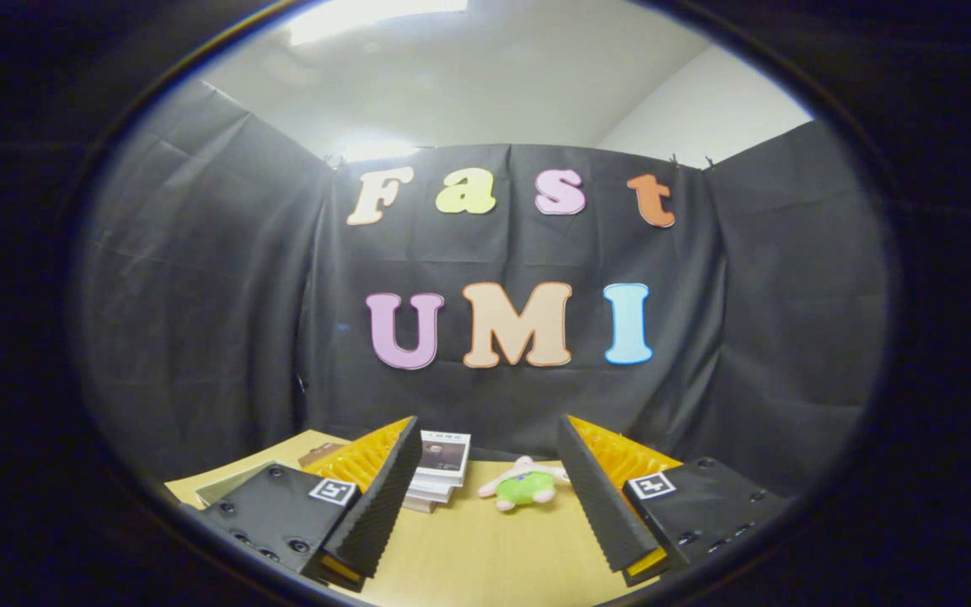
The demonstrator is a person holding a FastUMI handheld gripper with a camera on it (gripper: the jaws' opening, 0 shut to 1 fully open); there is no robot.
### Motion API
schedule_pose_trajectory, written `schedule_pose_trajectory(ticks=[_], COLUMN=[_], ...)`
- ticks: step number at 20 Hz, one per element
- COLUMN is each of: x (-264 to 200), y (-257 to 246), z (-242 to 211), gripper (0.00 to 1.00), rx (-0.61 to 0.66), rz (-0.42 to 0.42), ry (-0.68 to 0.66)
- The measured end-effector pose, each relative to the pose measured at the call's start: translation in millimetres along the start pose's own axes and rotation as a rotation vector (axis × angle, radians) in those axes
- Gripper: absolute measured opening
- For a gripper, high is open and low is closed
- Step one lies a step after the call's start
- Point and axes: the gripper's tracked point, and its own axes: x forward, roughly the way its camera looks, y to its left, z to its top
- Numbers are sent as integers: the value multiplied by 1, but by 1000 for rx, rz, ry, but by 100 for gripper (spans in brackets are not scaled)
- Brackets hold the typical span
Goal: Open the storage box then place both shoes into the box .Put the left shoe in first, then the right shoe, with the right side of both shoes facing outward in a uniform manner.
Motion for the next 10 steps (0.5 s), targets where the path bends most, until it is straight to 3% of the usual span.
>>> schedule_pose_trajectory(ticks=[10], x=[9], y=[-18], z=[9], gripper=[100], rx=[-4], rz=[-37], ry=[-31])
